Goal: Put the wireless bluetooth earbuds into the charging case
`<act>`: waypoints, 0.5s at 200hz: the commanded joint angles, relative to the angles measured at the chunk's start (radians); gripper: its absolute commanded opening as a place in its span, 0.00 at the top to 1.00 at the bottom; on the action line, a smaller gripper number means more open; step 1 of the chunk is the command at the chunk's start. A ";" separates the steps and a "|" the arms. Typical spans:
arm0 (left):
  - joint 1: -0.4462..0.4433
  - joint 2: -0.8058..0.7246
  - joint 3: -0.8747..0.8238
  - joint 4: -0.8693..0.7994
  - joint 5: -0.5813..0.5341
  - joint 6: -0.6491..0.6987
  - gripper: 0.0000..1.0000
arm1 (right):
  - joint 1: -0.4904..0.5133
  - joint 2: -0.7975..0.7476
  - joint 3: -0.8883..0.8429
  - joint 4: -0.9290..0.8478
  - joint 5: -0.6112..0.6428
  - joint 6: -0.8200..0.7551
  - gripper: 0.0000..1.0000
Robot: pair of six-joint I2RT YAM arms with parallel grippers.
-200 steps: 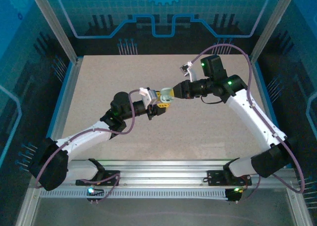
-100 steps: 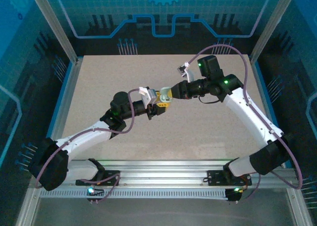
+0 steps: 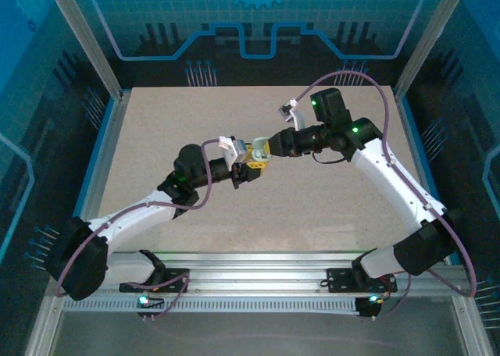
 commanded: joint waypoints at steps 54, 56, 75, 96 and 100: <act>-0.001 -0.009 0.011 0.078 0.035 -0.002 0.64 | 0.013 0.017 0.014 -0.043 0.034 -0.037 0.70; 0.000 -0.009 0.012 0.078 0.035 -0.002 0.64 | 0.013 0.016 0.015 -0.043 0.034 -0.037 0.70; -0.001 -0.010 0.011 0.077 0.034 -0.002 0.64 | 0.013 0.015 0.021 -0.051 0.047 -0.038 0.69; -0.002 -0.017 0.010 0.070 0.033 -0.001 0.64 | 0.014 0.017 0.027 -0.049 0.049 -0.033 0.69; -0.001 -0.018 0.010 0.072 0.033 0.000 0.64 | 0.015 0.018 0.028 -0.049 0.049 -0.032 0.69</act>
